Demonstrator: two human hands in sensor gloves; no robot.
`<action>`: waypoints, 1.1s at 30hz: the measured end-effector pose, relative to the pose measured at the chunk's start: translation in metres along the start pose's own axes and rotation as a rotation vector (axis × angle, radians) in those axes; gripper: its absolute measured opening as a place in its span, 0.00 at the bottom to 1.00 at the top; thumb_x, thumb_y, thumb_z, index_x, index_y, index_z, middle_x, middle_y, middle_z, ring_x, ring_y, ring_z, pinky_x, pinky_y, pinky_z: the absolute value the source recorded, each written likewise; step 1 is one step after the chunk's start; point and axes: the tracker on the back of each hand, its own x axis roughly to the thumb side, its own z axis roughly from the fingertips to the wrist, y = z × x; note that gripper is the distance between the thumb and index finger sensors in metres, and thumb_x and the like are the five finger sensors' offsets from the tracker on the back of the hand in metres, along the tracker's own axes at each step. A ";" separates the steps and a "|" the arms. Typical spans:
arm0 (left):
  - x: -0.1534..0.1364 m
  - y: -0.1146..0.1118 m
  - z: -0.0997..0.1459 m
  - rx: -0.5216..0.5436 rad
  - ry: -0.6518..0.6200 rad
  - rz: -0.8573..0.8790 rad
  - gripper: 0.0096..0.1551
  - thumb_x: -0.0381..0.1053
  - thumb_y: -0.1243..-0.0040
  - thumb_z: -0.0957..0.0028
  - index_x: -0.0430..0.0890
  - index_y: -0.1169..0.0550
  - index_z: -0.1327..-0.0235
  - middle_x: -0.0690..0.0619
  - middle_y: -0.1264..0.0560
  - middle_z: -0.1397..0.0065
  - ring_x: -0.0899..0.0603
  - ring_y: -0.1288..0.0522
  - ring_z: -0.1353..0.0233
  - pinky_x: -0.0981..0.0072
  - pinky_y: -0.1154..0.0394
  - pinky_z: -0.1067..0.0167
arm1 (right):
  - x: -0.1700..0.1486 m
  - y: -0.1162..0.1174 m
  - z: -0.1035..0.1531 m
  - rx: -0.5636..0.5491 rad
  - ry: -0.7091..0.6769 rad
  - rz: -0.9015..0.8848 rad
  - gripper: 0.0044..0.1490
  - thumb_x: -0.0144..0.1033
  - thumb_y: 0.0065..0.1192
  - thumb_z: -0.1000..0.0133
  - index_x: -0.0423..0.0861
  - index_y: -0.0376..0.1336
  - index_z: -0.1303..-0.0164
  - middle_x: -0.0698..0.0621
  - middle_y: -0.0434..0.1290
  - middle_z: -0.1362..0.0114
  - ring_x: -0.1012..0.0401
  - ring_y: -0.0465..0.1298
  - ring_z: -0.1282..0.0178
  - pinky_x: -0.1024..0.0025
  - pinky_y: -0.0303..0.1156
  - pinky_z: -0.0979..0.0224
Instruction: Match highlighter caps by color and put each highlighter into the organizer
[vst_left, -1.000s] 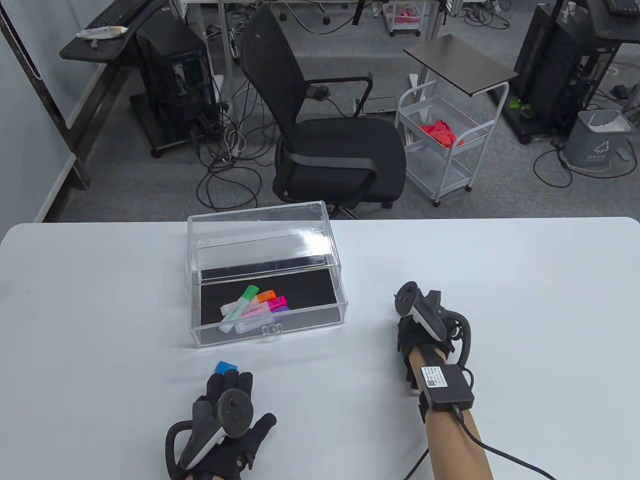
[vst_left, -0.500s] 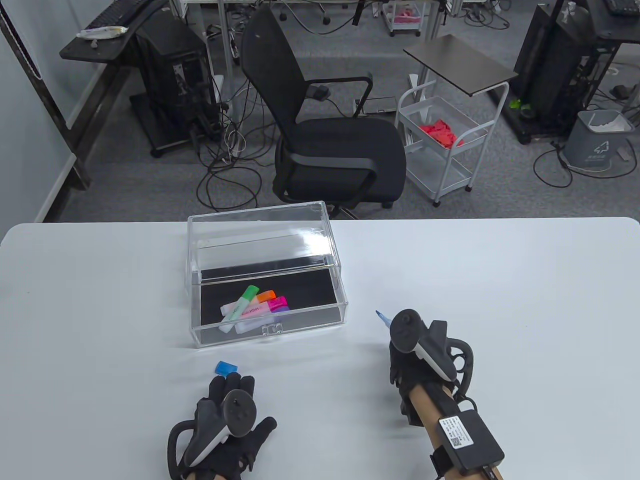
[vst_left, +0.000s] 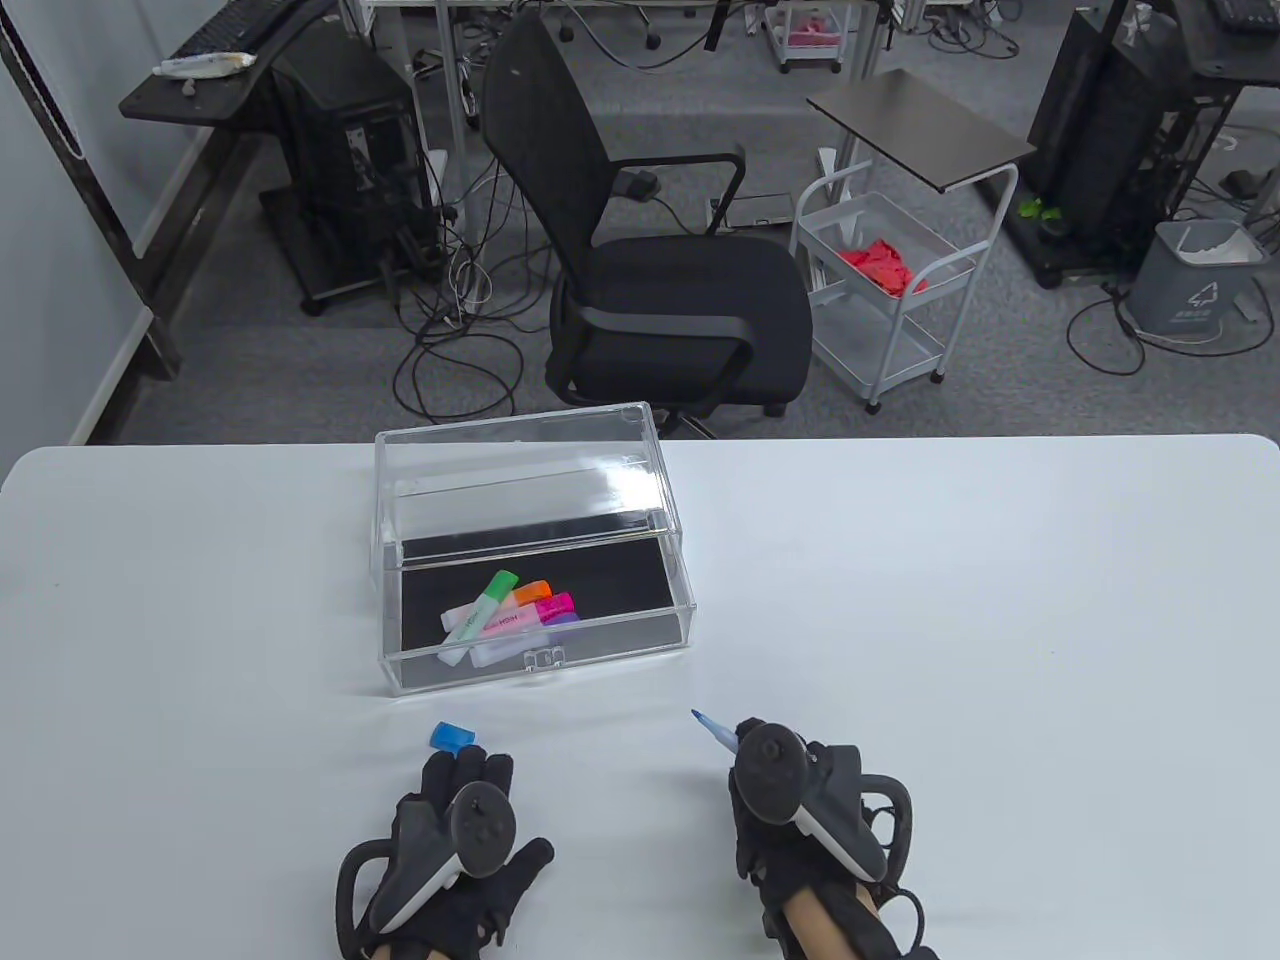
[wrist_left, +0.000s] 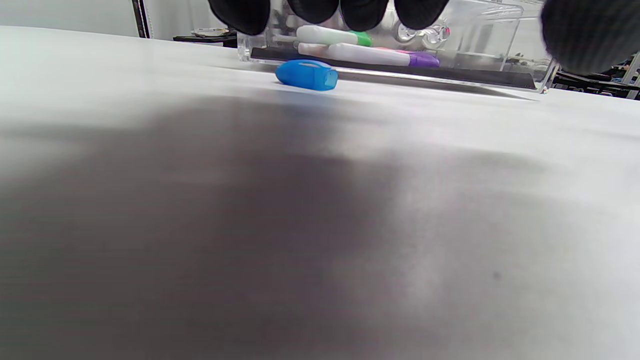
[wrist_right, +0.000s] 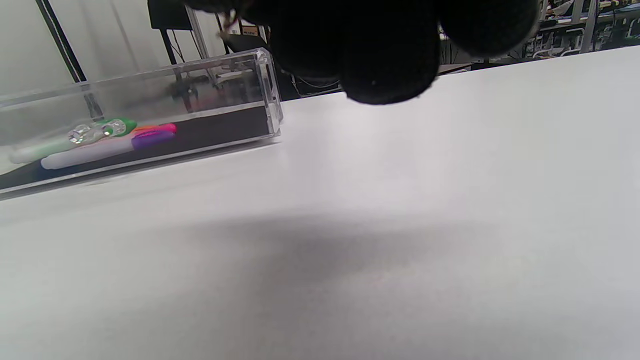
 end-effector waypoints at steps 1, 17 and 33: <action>0.001 0.000 0.000 0.000 -0.002 -0.003 0.55 0.82 0.59 0.57 0.63 0.60 0.21 0.61 0.64 0.14 0.43 0.64 0.11 0.45 0.53 0.18 | 0.001 0.003 0.001 0.003 -0.002 -0.010 0.33 0.42 0.57 0.49 0.48 0.55 0.34 0.45 0.72 0.38 0.49 0.77 0.44 0.41 0.67 0.35; -0.011 -0.002 0.004 -0.015 0.002 0.049 0.56 0.81 0.55 0.57 0.63 0.60 0.21 0.62 0.64 0.14 0.44 0.63 0.11 0.45 0.50 0.18 | -0.002 0.025 0.008 0.010 -0.043 -0.118 0.33 0.42 0.58 0.49 0.48 0.55 0.34 0.45 0.72 0.38 0.49 0.76 0.42 0.40 0.66 0.34; -0.047 0.042 -0.037 0.024 0.138 -0.067 0.52 0.71 0.40 0.53 0.63 0.52 0.21 0.62 0.52 0.14 0.45 0.43 0.11 0.46 0.37 0.20 | -0.001 0.029 0.009 0.058 -0.079 -0.163 0.33 0.42 0.58 0.49 0.49 0.55 0.34 0.45 0.71 0.36 0.48 0.75 0.40 0.40 0.65 0.33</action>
